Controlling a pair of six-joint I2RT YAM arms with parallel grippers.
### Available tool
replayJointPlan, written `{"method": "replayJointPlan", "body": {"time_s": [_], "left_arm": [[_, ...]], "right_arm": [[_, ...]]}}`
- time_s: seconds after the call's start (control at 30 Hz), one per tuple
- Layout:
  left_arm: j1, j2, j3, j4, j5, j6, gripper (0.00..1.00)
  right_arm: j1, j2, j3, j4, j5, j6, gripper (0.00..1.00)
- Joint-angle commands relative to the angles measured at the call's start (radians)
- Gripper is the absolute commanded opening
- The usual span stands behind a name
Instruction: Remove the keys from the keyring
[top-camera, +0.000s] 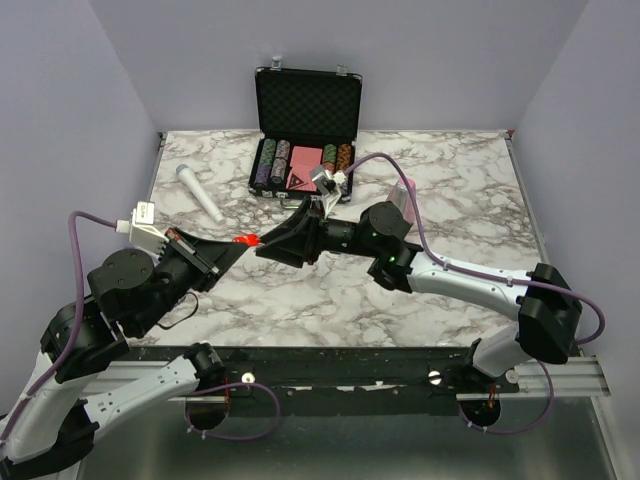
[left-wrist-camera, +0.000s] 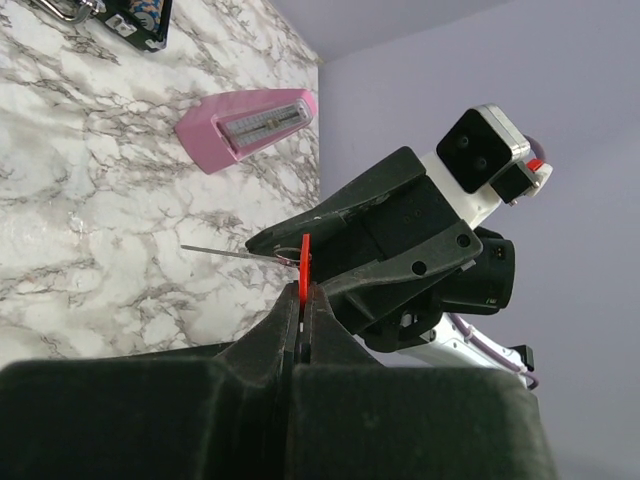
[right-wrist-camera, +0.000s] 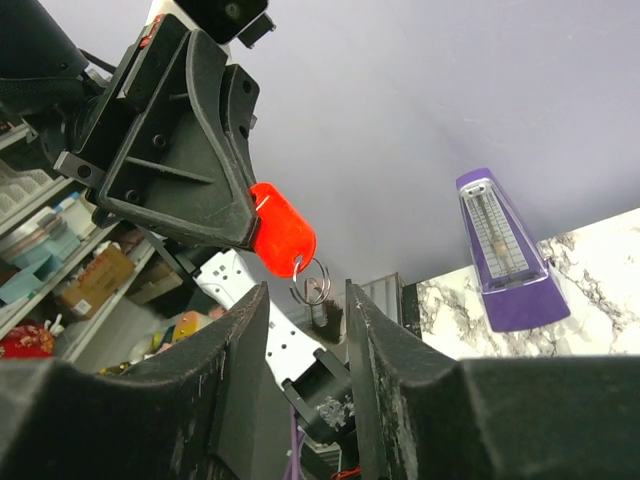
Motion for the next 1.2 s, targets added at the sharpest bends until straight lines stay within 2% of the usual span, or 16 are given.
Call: {"method": "replayJointPlan", "body": {"time_s": [0.0, 0.67, 0.93, 1.17], "left_arm": [[0.006, -0.011, -0.009, 0.018, 0.022, -0.01, 0.0], [0.006, -0.025, -0.031, 0.025, 0.025, -0.016, 0.0], [0.006, -0.034, -0.04, 0.024, 0.019, -0.02, 0.0], [0.006, -0.038, -0.043, 0.019, 0.019, -0.02, 0.0]], "right_arm": [[0.009, 0.008, 0.024, 0.02, 0.014, -0.008, 0.42], [0.008, 0.002, 0.018, 0.025, 0.026, -0.007, 0.21], [0.009, 0.005, 0.018, 0.026, 0.019, 0.0, 0.22], [0.009, 0.012, 0.03, 0.008, 0.005, -0.002, 0.08]]}}
